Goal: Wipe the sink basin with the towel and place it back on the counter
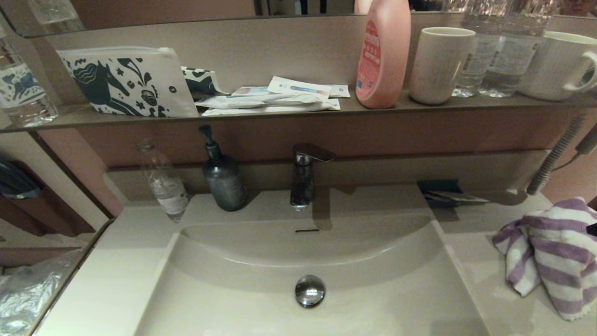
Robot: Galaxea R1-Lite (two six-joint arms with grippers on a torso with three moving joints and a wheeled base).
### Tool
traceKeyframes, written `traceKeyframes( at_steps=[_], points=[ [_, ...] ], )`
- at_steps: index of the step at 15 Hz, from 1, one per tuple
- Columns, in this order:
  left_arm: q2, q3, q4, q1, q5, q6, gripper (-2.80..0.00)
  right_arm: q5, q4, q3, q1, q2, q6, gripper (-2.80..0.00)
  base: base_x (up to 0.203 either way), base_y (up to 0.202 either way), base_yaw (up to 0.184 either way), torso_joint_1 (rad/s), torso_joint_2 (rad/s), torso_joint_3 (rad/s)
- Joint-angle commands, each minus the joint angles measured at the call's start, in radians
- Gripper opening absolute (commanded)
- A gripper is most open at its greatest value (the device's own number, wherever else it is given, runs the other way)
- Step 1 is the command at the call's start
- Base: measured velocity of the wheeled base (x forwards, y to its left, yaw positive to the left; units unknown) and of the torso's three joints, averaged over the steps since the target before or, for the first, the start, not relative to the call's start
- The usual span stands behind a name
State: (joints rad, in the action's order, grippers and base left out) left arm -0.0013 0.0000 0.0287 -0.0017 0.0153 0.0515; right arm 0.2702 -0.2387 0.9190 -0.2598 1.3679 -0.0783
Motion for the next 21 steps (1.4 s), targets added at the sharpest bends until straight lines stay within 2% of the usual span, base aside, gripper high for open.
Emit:
traceKeyframes(
  at_steps=[1, 4, 9, 13, 18, 21],
  points=[
    [0.001, 0.0, 0.0, 0.0, 0.0, 0.0, -2.8, -0.001, -0.013, -0.008, 0.001, -0.026, 0.0, -2.8, 0.0, 0.0, 0.0, 0.0, 0.0, 0.0],
    [0.001, 0.0, 0.0, 0.0, 0.0, 0.001, -2.8, -0.031, -0.024, -0.02, 0.005, -0.061, 0.002, -2.8, 0.0, 0.0, 0.0, 0.0, 0.0, 0.0],
    [0.001, 0.0, 0.0, 0.0, 0.0, -0.001, -2.8, -0.207, -0.054, -0.093, 0.057, -0.243, 0.017, -2.8, 0.0, 0.0, 0.0, 0.0, 0.0, 0.0],
    [0.001, 0.0, 0.0, 0.0, 0.0, 0.0, -2.8, -0.239, -0.066, -0.175, 0.099, -0.42, 0.065, -2.8, 0.0, 0.0, 0.0, 0.0, 0.0, 0.0],
    [0.001, 0.0, 0.0, 0.0, 0.0, 0.001, -2.8, -0.337, -0.271, -0.206, 0.109, -0.738, 0.071, -2.8, 0.0, 0.0, 0.0, 0.0, 0.0, 0.0],
    [0.001, 0.0, 0.0, 0.0, 0.0, 0.0, -2.8, -0.376, -0.426, -0.213, 0.16, -0.906, 0.071, -2.8, 0.0, 0.0, 0.0, 0.0, 0.0, 0.0]
  ],
)
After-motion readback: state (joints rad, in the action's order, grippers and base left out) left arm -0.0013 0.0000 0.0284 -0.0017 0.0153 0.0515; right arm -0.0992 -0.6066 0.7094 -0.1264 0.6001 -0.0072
